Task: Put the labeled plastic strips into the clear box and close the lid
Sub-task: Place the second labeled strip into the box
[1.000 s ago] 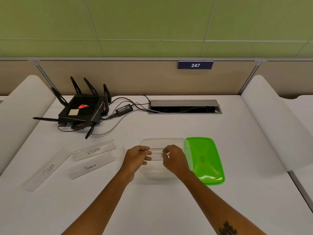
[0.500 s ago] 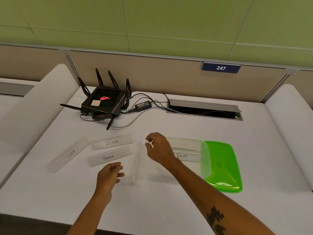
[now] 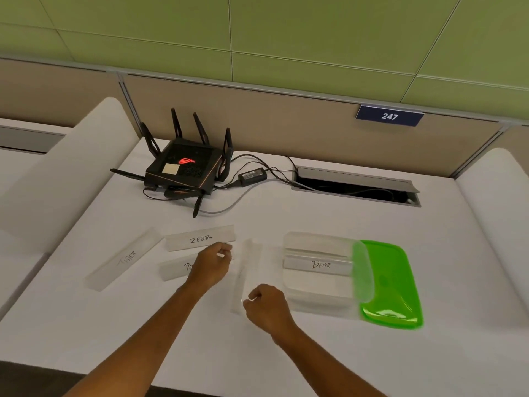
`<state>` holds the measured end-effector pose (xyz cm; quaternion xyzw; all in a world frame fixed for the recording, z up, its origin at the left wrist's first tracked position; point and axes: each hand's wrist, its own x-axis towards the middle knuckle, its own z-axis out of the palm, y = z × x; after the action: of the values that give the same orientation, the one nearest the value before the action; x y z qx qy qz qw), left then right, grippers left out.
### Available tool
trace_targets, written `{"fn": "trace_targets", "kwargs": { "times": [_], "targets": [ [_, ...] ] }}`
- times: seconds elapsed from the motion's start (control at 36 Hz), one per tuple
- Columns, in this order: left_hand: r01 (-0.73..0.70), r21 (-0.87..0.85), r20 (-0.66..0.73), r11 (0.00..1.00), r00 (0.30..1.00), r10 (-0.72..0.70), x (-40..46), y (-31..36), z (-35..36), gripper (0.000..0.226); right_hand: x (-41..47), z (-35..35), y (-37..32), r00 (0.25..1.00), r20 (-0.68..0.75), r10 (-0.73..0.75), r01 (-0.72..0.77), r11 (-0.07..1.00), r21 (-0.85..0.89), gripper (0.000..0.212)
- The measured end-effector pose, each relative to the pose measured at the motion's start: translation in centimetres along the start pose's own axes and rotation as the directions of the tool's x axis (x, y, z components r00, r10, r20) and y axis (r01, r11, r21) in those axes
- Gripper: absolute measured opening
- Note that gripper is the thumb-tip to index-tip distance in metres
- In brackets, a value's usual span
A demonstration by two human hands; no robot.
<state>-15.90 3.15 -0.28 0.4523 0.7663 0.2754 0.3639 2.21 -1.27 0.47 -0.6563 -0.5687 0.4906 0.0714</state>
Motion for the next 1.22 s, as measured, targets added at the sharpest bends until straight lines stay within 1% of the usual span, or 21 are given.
{"fn": "trace_targets", "kwargs": {
  "times": [0.11, 0.19, 0.28, 0.39, 0.47, 0.56, 0.67, 0.75, 0.83, 0.89, 0.94, 1.0, 1.14, 1.22],
  "targets": [
    [-0.141, 0.115, 0.157, 0.983, 0.980, 0.122, 2.6, 0.8, 0.7, 0.034, -1.0, 1.2, 0.7, 0.986, 0.057, 0.157, -0.162, 0.980, 0.115, 0.021],
    [-0.215, 0.188, 0.250, 0.958, 0.954, 0.165, 4.3, 1.4, 1.4, 0.044, -1.5, 1.9, 1.0, 0.961, 0.121, 0.247, -0.266, 0.945, 0.190, 0.018],
    [-0.258, 0.232, 0.306, 0.938, 0.935, 0.181, 5.6, 1.9, 2.0, 0.047, -2.0, 2.6, 1.0, 0.940, 0.176, 0.294, -0.333, 0.904, 0.268, 0.023],
    [-0.290, 0.285, 0.334, 0.914, 0.924, 0.189, 6.9, 2.5, 2.8, 0.045, -2.4, 3.1, 0.9, 0.918, 0.229, 0.324, -0.393, 0.825, 0.406, 0.034],
    [-0.309, 0.324, 0.346, 0.894, 0.918, 0.192, 7.5, 2.8, 3.1, 0.043, -2.6, 3.3, 0.7, 0.905, 0.270, 0.330, -0.426, 0.731, 0.533, 0.031],
    [-0.323, 0.340, 0.356, 0.883, 0.913, 0.197, 8.1, 2.8, 3.1, 0.045, -2.8, 3.3, 0.5, 0.897, 0.271, 0.349, -0.438, 0.623, 0.648, 0.024],
    [-0.368, 0.340, 0.389, 0.866, 0.893, 0.227, 8.7, 2.9, 3.1, 0.046, -2.9, 3.5, 0.4, 0.860, 0.326, 0.392, -0.480, 0.410, 0.775, 0.022],
    [-0.390, 0.335, 0.428, 0.858, 0.874, 0.230, 9.3, 2.8, 3.2, 0.044, -2.7, 3.6, 0.3, 0.841, 0.374, 0.391, -0.494, 0.272, 0.826, 0.020],
    [-0.395, 0.318, 0.454, 0.862, 0.862, 0.227, 9.7, 2.8, 3.3, 0.042, -2.6, 3.6, 0.2, 0.834, 0.407, 0.373, -0.499, 0.192, 0.845, 0.012],
    [-0.402, 0.316, 0.458, 0.860, 0.858, 0.233, 9.7, 2.8, 3.3, 0.042, -2.5, 3.6, 0.3, 0.834, 0.414, 0.364, -0.492, 0.153, 0.857, 0.011],
    [-0.406, 0.314, 0.456, 0.858, 0.858, 0.238, 9.8, 2.9, 3.2, 0.042, -2.4, 3.4, 0.4, 0.837, 0.407, 0.365, -0.479, 0.128, 0.868, 0.011],
    [-0.407, 0.315, 0.447, 0.858, 0.861, 0.244, 9.8, 2.8, 2.9, 0.041, -2.4, 3.1, 0.5, 0.843, 0.389, 0.371, -0.462, 0.132, 0.877, 0.011],
    [-0.408, 0.304, 0.412, 0.861, 0.871, 0.268, 9.7, 1.9, 2.1, 0.033, -2.8, 2.2, 1.4, 0.856, 0.335, 0.394, -0.434, 0.196, 0.879, 0.012],
    [-0.406, 0.284, 0.382, 0.868, 0.879, 0.286, 9.3, 1.3, 1.6, 0.028, -3.2, 1.6, 2.1, 0.861, 0.277, 0.426, -0.418, 0.282, 0.864, 0.018]
  ]
}}
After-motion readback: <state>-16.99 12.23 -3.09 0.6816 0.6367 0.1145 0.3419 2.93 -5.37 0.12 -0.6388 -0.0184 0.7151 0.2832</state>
